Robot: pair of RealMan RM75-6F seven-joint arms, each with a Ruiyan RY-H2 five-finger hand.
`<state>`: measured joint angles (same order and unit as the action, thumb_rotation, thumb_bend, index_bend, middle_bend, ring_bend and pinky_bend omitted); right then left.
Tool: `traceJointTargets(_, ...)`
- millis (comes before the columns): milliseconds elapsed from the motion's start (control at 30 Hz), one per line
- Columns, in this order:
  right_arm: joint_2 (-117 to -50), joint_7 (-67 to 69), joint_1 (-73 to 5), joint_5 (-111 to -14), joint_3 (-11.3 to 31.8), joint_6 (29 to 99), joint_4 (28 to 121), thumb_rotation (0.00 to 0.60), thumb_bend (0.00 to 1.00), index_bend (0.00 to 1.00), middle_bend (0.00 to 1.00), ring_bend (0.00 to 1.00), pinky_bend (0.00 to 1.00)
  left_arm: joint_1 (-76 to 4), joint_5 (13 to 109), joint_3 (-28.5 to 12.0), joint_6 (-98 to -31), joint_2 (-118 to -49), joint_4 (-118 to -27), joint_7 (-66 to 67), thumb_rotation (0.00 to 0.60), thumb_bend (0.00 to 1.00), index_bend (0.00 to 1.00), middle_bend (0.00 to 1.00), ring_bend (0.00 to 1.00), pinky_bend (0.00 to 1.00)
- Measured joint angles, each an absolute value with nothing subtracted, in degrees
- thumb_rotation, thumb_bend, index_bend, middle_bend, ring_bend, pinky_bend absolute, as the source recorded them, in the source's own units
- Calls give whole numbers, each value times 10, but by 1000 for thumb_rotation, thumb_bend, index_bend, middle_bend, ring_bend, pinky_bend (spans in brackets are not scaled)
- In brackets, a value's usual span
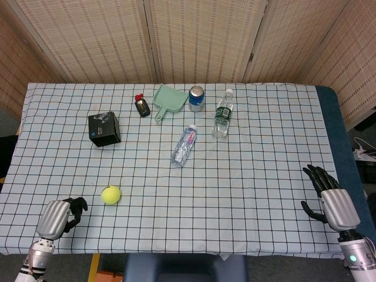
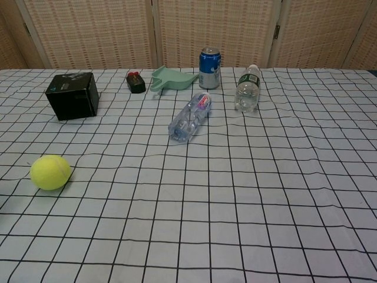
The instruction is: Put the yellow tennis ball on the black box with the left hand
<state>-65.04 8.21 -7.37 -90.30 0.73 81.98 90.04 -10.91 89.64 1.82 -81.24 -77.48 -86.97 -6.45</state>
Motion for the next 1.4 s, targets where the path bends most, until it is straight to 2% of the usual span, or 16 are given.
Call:
traceJointTargets(267, -648, 90, -72, -906, 9, 827, 902, 600, 265, 67, 25, 0, 153, -117, 885, 25, -765, -797, -882, -196, 600, 856, 556, 607, 628, 920)
traceJointTargets(500, -649, 87, -74, -904, 8, 821, 901, 600, 265, 67, 25, 0, 153, -122, 879, 25, -744, -840, -851, -282, 600, 858, 536, 592, 623, 921)
traceJointTargets(1400, -649, 87, -76, -896, 10, 813, 899, 600, 265, 67, 25, 0, 153, -115, 825, -3, -724, -923, -808, -292, 600, 852, 471, 530, 583, 912)
